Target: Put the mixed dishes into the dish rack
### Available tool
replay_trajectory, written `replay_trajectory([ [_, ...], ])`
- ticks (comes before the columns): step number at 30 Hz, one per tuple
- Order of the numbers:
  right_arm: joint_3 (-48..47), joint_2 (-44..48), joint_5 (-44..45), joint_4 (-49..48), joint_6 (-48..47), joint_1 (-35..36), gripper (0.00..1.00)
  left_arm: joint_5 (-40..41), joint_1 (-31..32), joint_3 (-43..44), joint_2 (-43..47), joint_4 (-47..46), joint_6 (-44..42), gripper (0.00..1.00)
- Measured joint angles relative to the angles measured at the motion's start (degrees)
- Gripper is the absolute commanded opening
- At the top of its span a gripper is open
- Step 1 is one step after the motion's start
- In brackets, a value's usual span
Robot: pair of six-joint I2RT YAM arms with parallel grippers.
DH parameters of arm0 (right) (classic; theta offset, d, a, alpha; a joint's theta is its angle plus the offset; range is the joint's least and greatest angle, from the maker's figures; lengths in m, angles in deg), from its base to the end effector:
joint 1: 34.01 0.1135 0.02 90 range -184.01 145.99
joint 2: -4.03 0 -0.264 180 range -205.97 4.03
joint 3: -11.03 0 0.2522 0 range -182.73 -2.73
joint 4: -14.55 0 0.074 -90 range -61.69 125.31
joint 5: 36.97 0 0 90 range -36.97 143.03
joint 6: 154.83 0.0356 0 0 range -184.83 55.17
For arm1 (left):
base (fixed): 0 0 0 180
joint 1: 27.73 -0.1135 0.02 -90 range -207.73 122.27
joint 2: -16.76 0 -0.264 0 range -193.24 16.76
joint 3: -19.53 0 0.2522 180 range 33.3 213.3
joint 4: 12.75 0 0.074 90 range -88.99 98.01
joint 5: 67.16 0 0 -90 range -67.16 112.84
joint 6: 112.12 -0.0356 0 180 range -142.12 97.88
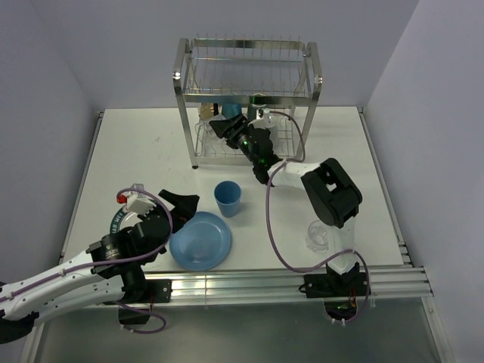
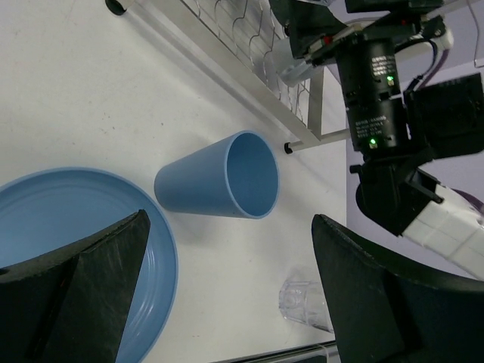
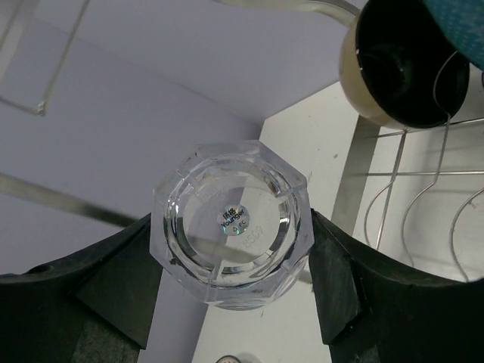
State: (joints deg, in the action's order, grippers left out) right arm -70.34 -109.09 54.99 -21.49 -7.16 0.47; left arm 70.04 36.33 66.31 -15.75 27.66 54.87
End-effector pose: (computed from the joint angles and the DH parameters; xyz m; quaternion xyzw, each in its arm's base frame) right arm 0.3695 0.2523 0.2318 0.1490 0.6636 0.5199 0.5169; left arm 0.0803 -0.1054 0.2743 -0.2980 0.7489 -0.3436 0.4819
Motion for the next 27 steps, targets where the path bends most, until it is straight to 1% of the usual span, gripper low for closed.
replay_trajectory([
  [7, -7.8, -5.77, -0.81, 6.51, -2.75, -1.18, 0.0, 0.11, 0.0, 0.0, 0.94, 0.17, -0.72, 0.95],
  [13, -15.8, -9.03, -1.07, 13.46, -7.93, -1.57, 0.0, 0.22, 0.0, 0.0, 3.32, 0.5, -1.25, 0.95],
  [19, -24.13, -11.15, 1.05, 24.26, -14.82, -1.64, 0.0, 0.2, 0.0, -0.02, 3.39, 0.66, -1.36, 0.95],
  [27, -26.34, -11.54, 5.44, 31.98, -21.0, -1.64, 0.0, 0.04, 0.0, -0.98, 2.6, 0.39, -1.57, 0.95],
])
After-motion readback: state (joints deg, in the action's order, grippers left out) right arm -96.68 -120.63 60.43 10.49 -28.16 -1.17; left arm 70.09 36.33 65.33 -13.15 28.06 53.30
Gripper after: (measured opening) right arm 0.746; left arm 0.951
